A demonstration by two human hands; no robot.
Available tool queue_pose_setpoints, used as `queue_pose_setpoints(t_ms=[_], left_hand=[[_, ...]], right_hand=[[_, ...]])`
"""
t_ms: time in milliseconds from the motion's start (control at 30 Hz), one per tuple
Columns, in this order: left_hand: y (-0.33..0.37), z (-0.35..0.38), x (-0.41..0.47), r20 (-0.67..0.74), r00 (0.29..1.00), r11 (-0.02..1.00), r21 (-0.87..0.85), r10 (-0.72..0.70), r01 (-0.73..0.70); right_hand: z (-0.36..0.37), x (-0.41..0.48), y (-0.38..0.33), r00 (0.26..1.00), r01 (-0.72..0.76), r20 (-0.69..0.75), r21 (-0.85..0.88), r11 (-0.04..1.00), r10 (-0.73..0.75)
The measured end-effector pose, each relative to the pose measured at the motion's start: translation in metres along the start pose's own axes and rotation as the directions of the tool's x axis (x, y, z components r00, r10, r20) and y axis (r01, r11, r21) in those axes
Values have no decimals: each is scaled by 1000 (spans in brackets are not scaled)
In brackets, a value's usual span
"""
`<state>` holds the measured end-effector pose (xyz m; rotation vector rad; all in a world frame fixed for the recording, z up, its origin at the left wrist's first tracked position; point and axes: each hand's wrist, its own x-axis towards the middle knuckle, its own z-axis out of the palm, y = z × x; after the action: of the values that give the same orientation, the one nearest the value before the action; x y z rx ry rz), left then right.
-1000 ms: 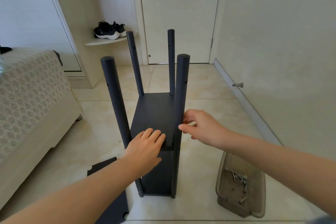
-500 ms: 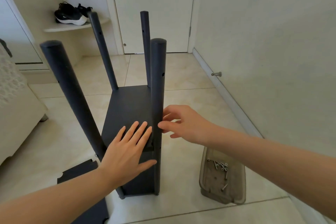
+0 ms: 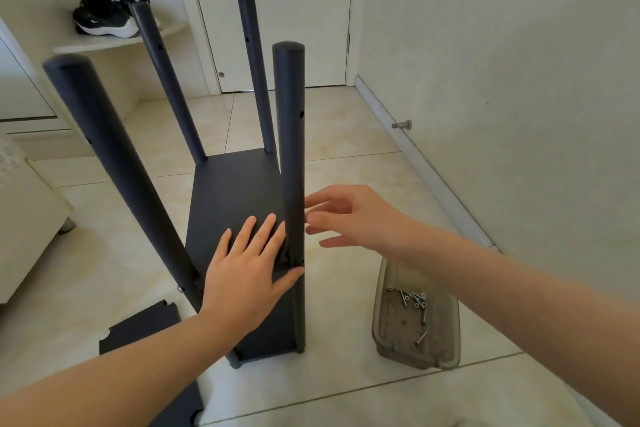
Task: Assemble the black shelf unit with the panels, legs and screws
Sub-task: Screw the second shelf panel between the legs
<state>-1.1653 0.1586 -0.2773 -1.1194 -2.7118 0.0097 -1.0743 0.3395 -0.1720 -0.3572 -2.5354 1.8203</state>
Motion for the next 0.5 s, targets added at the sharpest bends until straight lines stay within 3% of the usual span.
queue_pose_setpoints(t_ms=[133,300,500], left_hand=[[0,0,0,-18,1000,1000,-1,7,-7],[2,-2,1,-21,1000,1000,5,12,-12],[1,-2,0,-10,1000,999,32,25,-25]], right_hand=[[-12,5,50,979,-186,-70,66,980,190],[-16,3,132,888,-427,-99,182,885,449],[-18,-1,214,809,-585,-216,-194,787,547]])
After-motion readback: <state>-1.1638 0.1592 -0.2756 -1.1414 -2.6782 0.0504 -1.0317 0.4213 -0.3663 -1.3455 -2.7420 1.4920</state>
